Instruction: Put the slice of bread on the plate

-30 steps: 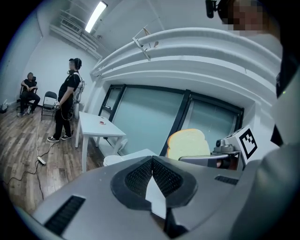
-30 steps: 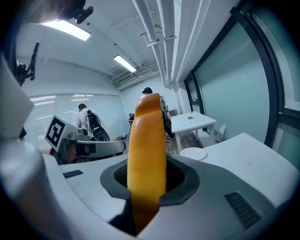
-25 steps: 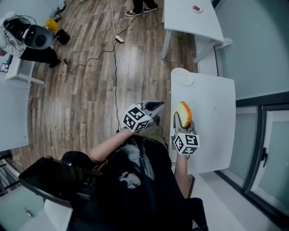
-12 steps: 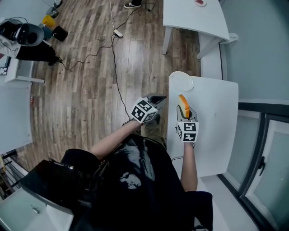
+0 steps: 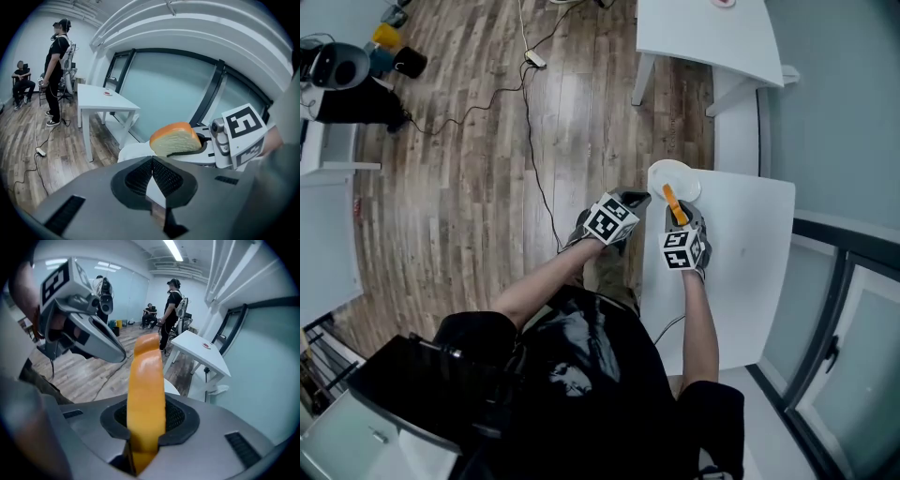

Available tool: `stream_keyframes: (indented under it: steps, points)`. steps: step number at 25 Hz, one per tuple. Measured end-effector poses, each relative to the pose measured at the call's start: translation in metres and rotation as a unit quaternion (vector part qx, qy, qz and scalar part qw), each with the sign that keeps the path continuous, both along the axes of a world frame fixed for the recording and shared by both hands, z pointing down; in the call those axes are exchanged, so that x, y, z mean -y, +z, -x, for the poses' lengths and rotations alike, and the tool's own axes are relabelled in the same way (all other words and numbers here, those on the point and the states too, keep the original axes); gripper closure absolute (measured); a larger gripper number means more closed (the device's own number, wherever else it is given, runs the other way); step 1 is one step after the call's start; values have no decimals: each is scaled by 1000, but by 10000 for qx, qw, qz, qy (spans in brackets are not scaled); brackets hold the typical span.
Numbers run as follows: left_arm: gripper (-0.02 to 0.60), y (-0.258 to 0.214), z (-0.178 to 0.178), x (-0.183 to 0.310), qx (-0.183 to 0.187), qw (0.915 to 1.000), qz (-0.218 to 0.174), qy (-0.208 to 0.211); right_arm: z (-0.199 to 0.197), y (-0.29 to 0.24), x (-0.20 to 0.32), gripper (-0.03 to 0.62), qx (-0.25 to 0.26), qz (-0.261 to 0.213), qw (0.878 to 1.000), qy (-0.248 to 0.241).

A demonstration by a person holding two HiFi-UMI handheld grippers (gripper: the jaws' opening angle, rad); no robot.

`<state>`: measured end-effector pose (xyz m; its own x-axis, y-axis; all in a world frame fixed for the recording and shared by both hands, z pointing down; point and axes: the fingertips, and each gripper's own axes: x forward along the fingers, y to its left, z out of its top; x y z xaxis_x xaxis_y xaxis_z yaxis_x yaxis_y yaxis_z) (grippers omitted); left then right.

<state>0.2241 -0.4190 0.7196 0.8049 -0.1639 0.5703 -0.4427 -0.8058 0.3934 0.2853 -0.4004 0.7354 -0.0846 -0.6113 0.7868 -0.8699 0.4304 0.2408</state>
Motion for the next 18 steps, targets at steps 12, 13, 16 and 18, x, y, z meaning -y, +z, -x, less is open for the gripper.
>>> stream_keyframes:
  steps: [12, 13, 16, 18]
  points:
    - [577, 16, -5, 21, -45, 9996, 280, -90, -55, 75, 79, 496, -2733, 209, 9543, -1190]
    - [577, 17, -2, 20, -53, 9993, 342, -110, -51, 78, 76, 494, -2671, 328, 9544, -1295]
    - [577, 20, 5, 17, -60, 9986, 502, -139, -40, 93, 59, 416, -2279, 967, 9560, -1574]
    - [577, 20, 5, 15, -57, 9985, 542, -103, -37, 99, 48, 353, -1987, 1347, 9571, -1625]
